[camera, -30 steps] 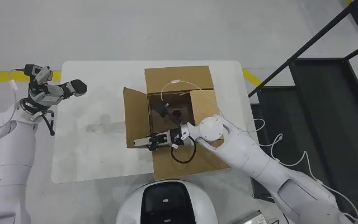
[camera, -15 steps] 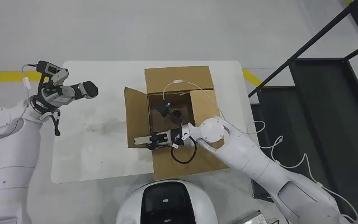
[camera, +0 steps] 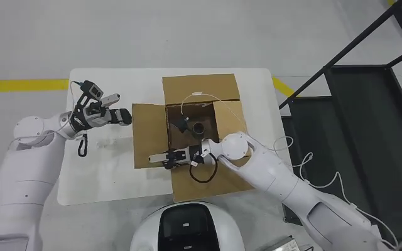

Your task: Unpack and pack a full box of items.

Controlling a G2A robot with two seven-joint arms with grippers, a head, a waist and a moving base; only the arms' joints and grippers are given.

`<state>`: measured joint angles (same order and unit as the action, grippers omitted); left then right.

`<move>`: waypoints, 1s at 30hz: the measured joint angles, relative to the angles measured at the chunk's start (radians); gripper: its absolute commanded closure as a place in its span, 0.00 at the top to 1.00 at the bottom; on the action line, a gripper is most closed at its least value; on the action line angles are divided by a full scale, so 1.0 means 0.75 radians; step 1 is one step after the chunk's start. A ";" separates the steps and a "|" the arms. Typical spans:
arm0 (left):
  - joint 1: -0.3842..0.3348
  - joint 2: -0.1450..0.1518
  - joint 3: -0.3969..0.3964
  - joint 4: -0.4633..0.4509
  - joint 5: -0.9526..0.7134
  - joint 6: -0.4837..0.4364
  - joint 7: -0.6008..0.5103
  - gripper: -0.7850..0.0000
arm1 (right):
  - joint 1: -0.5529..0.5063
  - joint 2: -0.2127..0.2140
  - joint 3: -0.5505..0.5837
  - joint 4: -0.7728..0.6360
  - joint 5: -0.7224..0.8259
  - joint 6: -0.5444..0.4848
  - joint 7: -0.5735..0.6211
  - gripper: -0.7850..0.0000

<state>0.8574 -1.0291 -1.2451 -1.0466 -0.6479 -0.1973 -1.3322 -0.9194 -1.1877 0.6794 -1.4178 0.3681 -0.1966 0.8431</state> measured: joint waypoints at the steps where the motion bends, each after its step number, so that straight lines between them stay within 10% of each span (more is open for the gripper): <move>1: -0.007 -0.005 0.019 0.029 0.018 -0.004 0.003 1.00 | -0.017 0.009 0.025 -0.013 0.004 -0.006 0.008 1.00; 11: -0.075 -0.050 0.096 0.193 -0.073 -0.078 0.010 1.00 | -0.279 0.113 0.344 -0.179 0.045 -0.054 0.056 1.00; 21: -0.089 -0.060 0.018 -0.055 -0.342 -0.062 -0.058 1.00 | -0.328 0.124 0.417 -0.217 0.074 -0.062 0.059 1.00; 30: -0.165 -0.118 0.244 -0.092 -0.182 0.014 0.029 1.00 | -0.544 0.177 0.686 -0.334 0.066 -0.132 -0.054 1.00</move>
<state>0.7335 -1.1173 -1.0623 -1.1155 -0.7845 -0.1869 -1.3104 -1.3275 -1.0551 1.1936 -1.6680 0.4176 -0.2958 0.8026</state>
